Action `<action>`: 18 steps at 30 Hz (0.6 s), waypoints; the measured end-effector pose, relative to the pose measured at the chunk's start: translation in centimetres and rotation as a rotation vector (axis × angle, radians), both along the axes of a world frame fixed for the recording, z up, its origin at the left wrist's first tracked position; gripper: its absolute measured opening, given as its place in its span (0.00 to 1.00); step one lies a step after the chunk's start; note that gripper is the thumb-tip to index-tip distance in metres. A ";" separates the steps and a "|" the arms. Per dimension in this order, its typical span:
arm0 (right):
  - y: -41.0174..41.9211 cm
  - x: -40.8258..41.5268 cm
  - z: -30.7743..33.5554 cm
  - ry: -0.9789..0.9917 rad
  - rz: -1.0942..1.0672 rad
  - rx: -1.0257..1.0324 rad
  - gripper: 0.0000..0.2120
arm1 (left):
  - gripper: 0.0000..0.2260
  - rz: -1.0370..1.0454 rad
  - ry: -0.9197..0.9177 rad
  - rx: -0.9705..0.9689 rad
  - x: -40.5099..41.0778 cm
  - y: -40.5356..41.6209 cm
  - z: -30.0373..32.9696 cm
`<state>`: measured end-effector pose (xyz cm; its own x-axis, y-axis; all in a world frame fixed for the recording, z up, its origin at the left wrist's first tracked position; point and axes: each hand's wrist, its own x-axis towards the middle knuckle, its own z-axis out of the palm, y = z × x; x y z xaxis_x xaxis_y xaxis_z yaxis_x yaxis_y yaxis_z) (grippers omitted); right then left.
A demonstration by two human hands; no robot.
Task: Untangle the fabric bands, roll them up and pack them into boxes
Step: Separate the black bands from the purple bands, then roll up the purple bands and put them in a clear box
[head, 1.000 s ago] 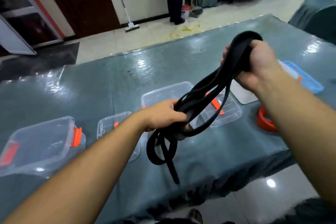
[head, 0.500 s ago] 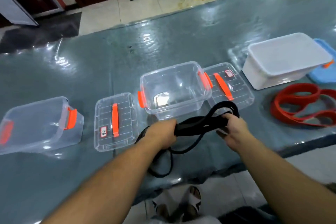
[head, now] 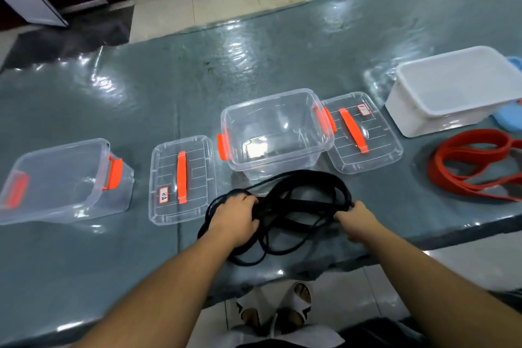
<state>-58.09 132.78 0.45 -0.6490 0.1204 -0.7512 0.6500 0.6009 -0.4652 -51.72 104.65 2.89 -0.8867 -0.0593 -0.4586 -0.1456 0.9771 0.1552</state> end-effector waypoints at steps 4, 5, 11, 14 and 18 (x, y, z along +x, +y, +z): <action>-1.9 0.3 2.0 0.068 0.125 0.193 0.28 | 0.24 0.048 -0.018 0.007 1.5 -1.0 0.6; -2.4 0.5 2.4 0.088 0.161 0.242 0.27 | 0.24 0.062 -0.014 0.014 1.8 -1.2 0.8; -6.4 1.6 4.6 0.171 0.355 0.304 0.28 | 0.22 0.152 0.052 0.049 3.5 -3.7 2.7; -9.6 2.2 6.0 0.205 0.475 0.288 0.24 | 0.22 0.191 0.092 0.058 4.7 -5.8 3.9; -15.6 4.1 7.9 0.230 0.654 0.229 0.23 | 0.21 0.253 0.123 0.081 7.3 -9.5 5.3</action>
